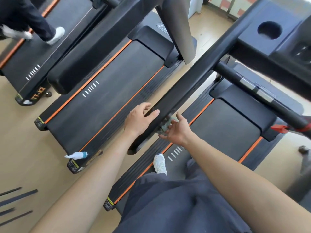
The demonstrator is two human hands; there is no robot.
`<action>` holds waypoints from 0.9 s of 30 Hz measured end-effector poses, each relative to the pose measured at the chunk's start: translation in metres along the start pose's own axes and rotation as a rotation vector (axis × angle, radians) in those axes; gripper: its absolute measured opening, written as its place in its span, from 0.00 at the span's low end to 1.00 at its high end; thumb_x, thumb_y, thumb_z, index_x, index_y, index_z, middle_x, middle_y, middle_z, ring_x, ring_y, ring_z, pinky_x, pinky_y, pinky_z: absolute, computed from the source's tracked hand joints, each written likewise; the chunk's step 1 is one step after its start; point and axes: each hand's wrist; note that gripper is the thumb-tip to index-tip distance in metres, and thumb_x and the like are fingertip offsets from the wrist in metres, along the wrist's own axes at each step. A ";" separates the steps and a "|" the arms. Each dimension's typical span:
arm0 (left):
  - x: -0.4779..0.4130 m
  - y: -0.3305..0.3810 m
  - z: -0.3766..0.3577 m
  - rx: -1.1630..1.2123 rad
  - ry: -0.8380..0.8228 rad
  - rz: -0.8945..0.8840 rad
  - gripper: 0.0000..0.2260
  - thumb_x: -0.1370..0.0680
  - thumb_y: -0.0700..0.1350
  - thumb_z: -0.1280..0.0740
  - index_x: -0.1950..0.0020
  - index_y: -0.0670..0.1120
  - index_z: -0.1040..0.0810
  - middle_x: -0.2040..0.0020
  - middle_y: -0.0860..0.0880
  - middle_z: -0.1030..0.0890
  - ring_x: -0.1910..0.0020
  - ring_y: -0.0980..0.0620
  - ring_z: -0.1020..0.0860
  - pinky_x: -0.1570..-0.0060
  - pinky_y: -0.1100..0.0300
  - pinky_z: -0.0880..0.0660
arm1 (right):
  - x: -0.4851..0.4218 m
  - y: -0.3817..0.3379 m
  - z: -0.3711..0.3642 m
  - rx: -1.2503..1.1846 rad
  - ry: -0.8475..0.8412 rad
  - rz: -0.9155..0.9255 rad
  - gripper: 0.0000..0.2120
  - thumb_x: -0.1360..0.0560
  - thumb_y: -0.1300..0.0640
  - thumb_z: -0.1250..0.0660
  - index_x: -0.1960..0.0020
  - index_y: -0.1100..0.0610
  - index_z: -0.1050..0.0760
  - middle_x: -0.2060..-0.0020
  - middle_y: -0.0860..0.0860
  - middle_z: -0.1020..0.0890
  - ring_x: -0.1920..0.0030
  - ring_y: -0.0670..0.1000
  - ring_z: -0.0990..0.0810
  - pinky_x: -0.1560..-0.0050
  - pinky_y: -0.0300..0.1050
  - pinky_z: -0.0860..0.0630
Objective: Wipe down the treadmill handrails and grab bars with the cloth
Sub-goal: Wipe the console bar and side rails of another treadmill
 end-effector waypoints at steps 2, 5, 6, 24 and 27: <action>-0.017 0.025 -0.012 -0.045 -0.038 -0.013 0.31 0.28 0.73 0.40 0.32 0.57 0.24 0.36 0.54 0.20 0.37 0.51 0.22 0.37 0.49 0.25 | 0.003 -0.024 0.004 0.011 0.006 0.026 0.33 0.22 0.31 0.46 0.31 0.54 0.25 0.35 0.57 0.20 0.35 0.62 0.23 0.31 0.63 0.32; -0.033 0.046 -0.028 -0.137 -0.064 0.045 0.30 0.22 0.71 0.43 0.28 0.55 0.27 0.31 0.52 0.23 0.32 0.48 0.25 0.39 0.51 0.30 | 0.006 -0.055 0.010 0.026 -0.003 0.054 0.32 0.21 0.33 0.47 0.31 0.54 0.25 0.35 0.58 0.20 0.34 0.62 0.23 0.30 0.64 0.32; -0.034 0.049 -0.031 -0.172 -0.048 0.073 0.30 0.22 0.72 0.44 0.28 0.55 0.27 0.32 0.53 0.23 0.33 0.48 0.25 0.39 0.50 0.30 | 0.007 -0.065 0.013 0.031 -0.010 0.057 0.31 0.20 0.33 0.47 0.31 0.55 0.25 0.35 0.58 0.20 0.34 0.62 0.23 0.30 0.64 0.33; -0.031 0.058 -0.032 -0.214 0.028 0.216 0.29 0.25 0.75 0.42 0.38 0.56 0.21 0.44 0.56 0.19 0.42 0.48 0.22 0.43 0.47 0.26 | 0.013 -0.164 0.031 0.177 -0.036 0.107 0.25 0.27 0.42 0.30 0.35 0.55 0.21 0.40 0.55 0.17 0.40 0.60 0.19 0.32 0.61 0.28; -0.038 0.060 -0.031 -0.229 0.018 0.247 0.31 0.31 0.78 0.45 0.47 0.56 0.20 0.51 0.54 0.18 0.46 0.46 0.21 0.46 0.48 0.25 | 0.012 -0.171 0.029 0.164 0.009 0.164 0.25 0.26 0.44 0.32 0.32 0.54 0.24 0.42 0.55 0.17 0.40 0.59 0.18 0.32 0.61 0.28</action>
Point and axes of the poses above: each hand's wrist, its own x-axis away from the middle knuckle, its own z-axis out of the back of the hand, y = z × x
